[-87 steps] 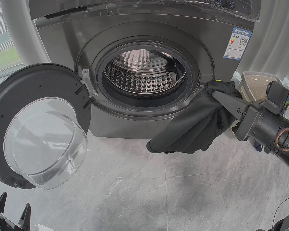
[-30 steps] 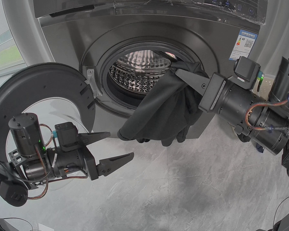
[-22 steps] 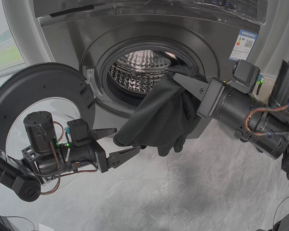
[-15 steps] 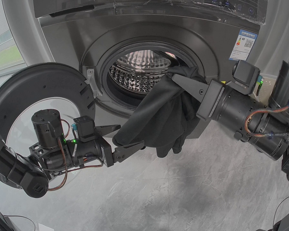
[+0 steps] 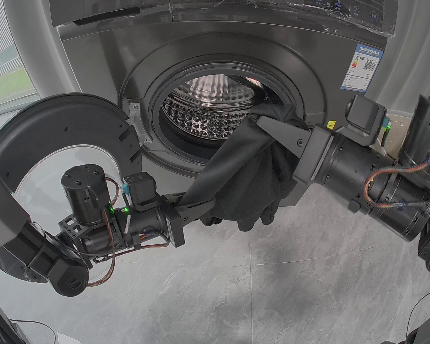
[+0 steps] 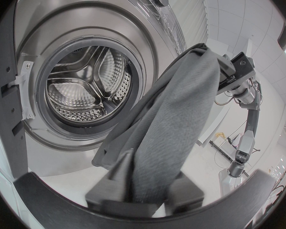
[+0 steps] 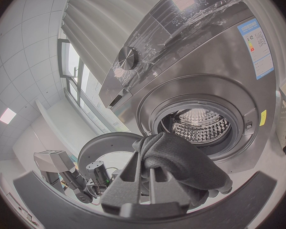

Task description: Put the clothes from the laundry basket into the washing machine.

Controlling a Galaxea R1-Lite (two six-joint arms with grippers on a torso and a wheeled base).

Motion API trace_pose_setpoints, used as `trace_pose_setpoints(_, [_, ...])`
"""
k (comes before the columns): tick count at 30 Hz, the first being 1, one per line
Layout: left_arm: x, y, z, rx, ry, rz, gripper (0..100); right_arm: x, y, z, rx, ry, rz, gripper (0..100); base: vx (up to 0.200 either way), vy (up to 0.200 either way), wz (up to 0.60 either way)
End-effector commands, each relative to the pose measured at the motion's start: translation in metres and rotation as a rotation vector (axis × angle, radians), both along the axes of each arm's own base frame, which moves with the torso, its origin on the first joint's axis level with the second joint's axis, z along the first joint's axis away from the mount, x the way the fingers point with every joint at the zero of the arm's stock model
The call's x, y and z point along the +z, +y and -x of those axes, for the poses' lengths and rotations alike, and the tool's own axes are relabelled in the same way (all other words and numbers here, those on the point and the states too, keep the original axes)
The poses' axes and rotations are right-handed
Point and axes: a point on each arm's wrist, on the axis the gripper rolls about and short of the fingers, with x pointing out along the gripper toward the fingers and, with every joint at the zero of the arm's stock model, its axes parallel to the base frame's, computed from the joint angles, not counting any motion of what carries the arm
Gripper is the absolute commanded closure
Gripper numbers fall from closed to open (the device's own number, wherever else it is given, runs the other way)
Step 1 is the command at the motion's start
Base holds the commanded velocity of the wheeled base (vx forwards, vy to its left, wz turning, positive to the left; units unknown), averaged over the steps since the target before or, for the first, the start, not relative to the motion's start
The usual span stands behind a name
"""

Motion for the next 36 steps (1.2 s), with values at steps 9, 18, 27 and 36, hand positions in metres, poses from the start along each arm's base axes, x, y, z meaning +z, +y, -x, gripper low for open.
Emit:
trace_pose_setpoints(9, [0.001,-0.007,0.029,-0.061,-0.025,0.028,100,-0.014,-0.002,-0.003,0.001,0.027,0.042,100,0.0,0.0,0.0])
trace_pose_setpoints(18, [0.021,-0.013,0.033,-0.086,-0.049,0.125,100,-0.055,-0.014,-0.028,-0.107,0.112,0.169,0,0.0,0.0,0.0])
trace_pose_setpoints(27, [0.03,-0.019,0.019,-0.008,-0.075,0.177,100,-0.096,-0.036,-0.025,-0.149,0.129,0.364,0,0.0,0.0,0.0])
trace_pose_setpoints(36, [0.032,-0.018,0.017,0.013,-0.079,0.205,100,-0.115,-0.03,-0.029,-0.138,0.11,0.391,0,0.0,0.0,0.0])
